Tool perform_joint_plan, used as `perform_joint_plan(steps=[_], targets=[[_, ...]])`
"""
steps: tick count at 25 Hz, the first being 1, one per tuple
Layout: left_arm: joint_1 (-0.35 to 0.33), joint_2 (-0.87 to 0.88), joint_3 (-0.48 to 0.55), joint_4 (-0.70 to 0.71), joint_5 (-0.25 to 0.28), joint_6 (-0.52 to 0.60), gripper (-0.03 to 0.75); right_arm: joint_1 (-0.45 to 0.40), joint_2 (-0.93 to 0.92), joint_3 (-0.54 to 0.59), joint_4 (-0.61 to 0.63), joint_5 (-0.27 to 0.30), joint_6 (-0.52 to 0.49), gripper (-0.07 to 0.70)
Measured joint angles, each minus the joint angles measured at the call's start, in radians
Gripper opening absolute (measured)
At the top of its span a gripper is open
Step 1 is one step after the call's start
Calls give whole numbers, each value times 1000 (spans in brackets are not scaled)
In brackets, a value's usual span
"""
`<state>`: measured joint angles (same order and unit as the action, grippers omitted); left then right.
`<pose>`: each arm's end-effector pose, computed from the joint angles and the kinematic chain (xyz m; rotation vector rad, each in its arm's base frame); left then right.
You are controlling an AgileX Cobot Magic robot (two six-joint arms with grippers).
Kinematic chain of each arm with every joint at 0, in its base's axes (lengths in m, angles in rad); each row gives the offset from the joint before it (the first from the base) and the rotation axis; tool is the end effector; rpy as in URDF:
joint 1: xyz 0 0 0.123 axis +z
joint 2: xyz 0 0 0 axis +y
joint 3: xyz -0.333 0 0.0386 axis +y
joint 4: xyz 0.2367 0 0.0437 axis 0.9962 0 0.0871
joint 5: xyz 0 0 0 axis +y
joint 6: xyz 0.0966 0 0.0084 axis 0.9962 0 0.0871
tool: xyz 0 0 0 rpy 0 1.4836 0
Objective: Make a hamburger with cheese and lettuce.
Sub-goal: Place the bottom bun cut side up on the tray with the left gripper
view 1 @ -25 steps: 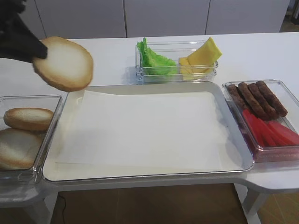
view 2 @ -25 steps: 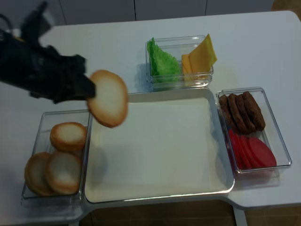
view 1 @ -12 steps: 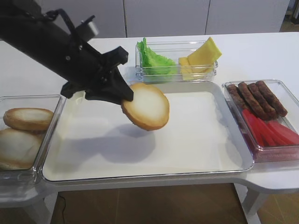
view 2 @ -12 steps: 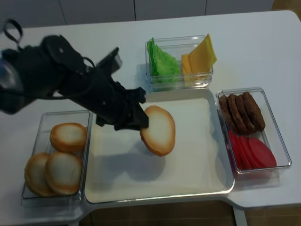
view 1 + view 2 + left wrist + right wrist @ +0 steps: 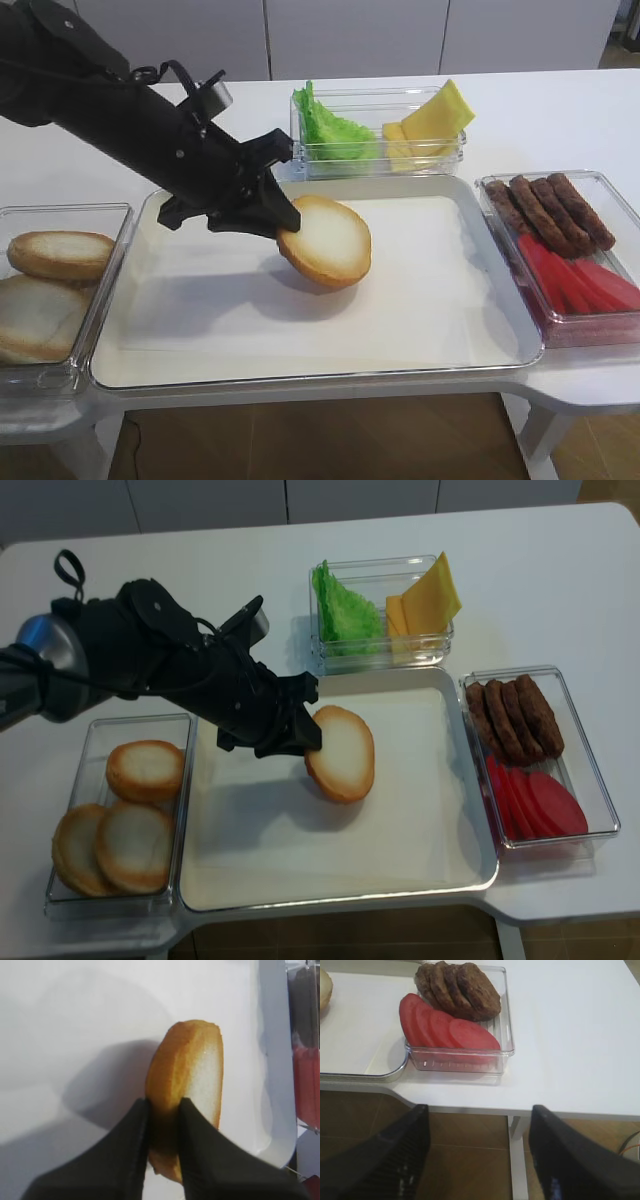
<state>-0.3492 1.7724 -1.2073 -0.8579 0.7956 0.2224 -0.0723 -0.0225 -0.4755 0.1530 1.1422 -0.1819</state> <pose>0.3271 -0.1749 0.2802 0.0574 2.7333 -1.0115 -0.0639 0.0181 0.2551 -0.1305 2.1136 0.0345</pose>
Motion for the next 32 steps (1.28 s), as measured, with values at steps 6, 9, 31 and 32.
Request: perform_joint_plan(steps=[6,9,31,32], targets=[[0,34,0,0,-9,2,120,0,0,0,0,0,0,487],[0,51,-2,-2,-9,2,119,0,0,0,0,0,0,487],[0,33,-10,-3,-13,2,439,0,0,0,0,0,0,487],[0,24,-10,1,-15,2,443,0,0,0,0,0,0,487]])
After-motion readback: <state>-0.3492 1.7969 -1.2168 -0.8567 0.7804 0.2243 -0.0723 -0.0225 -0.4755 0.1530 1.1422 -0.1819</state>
